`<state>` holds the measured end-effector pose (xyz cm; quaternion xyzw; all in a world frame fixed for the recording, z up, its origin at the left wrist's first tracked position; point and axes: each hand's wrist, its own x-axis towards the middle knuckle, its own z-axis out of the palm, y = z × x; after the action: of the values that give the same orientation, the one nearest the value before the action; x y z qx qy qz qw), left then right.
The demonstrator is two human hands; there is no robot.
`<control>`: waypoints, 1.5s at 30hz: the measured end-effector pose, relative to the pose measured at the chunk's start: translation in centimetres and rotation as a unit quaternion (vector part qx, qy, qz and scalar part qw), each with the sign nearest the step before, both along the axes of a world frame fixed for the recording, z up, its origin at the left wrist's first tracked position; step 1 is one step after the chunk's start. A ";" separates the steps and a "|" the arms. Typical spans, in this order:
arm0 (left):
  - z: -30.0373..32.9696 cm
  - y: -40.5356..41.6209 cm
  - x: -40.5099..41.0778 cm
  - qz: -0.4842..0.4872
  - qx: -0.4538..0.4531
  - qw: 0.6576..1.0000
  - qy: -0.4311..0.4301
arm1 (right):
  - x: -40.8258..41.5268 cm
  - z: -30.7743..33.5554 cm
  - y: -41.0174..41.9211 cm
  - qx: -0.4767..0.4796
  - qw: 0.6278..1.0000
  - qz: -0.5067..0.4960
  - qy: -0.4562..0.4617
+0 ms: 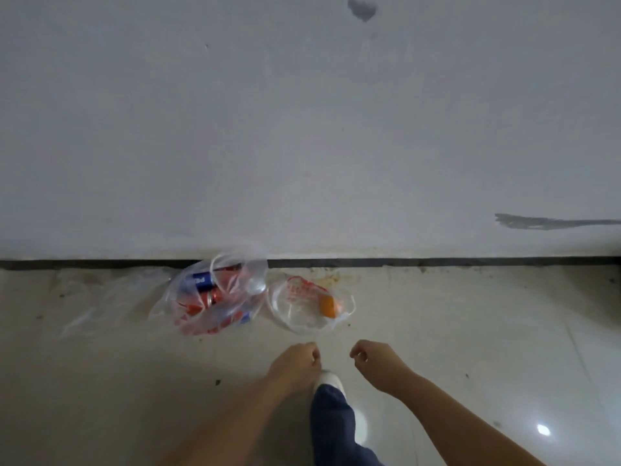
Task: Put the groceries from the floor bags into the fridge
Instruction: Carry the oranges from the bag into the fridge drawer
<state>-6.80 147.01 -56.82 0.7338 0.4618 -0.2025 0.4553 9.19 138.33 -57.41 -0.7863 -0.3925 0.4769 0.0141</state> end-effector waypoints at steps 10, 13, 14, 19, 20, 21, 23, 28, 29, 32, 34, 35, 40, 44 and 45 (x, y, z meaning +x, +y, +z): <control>-32.6 9.0 5.8 -0.087 0.129 0.988 0.020 | 2.8 -31.2 14.3 0.091 0.992 0.073 -0.050; -36.9 9.6 6.5 -0.147 0.148 0.976 0.057 | 2.5 -35.4 15.5 0.094 0.981 0.131 -0.106; -37.7 9.6 6.6 -0.170 0.154 0.971 0.072 | 2.5 -36.1 15.4 0.081 0.974 0.165 -0.134; -40.1 9.8 5.7 -0.189 0.141 0.967 0.093 | 3.7 -36.6 15.1 0.041 0.957 0.178 -0.227; -40.3 9.8 5.5 -0.187 0.134 0.970 0.085 | 4.0 -36.6 15.0 0.031 0.957 0.177 -0.229; -40.5 9.8 5.1 -0.186 0.130 0.971 0.078 | 4.2 -36.7 14.8 0.020 0.957 0.178 -0.228; -41.1 9.4 4.5 -0.190 0.137 0.970 0.070 | 4.8 -37.1 14.0 0.001 0.960 0.168 -0.224; -41.4 8.5 3.8 -0.201 0.185 0.960 0.055 | 5.6 -38.1 12.3 -0.015 0.968 0.151 -0.200; -41.1 8.7 3.8 -0.212 0.174 0.960 0.062 | 5.8 -38.0 12.3 -0.007 0.971 0.148 -0.188; -40.2 10.0 4.3 -0.246 0.123 0.956 0.098 | 6.5 -36.4 12.6 0.031 0.982 0.119 -0.141; -38.8 10.7 4.6 -0.250 0.096 0.954 0.132 | 6.5 -33.9 12.5 0.077 0.986 0.095 -0.114; -37.5 10.9 4.8 -0.246 0.091 0.954 0.149 | 6.4 -32.1 12.5 0.104 0.986 0.083 -0.100; -27.1 10.9 4.5 -0.218 0.105 0.960 0.142 | 4.6 -21.6 12.0 0.187 0.981 -0.039 -0.028; -17.7 11.2 3.5 -0.222 0.128 0.959 0.123 | 3.2 -14.5 12.2 0.190 0.975 -0.115 0.002; -15.8 11.6 3.5 -0.219 0.135 0.959 0.121 | 3.1 -13.2 12.4 0.191 0.976 -0.107 -0.004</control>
<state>-3.29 158.64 -72.62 0.8417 0.3642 -0.3205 0.2370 12.29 150.75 -70.60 -0.8087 -0.3899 0.3853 0.2135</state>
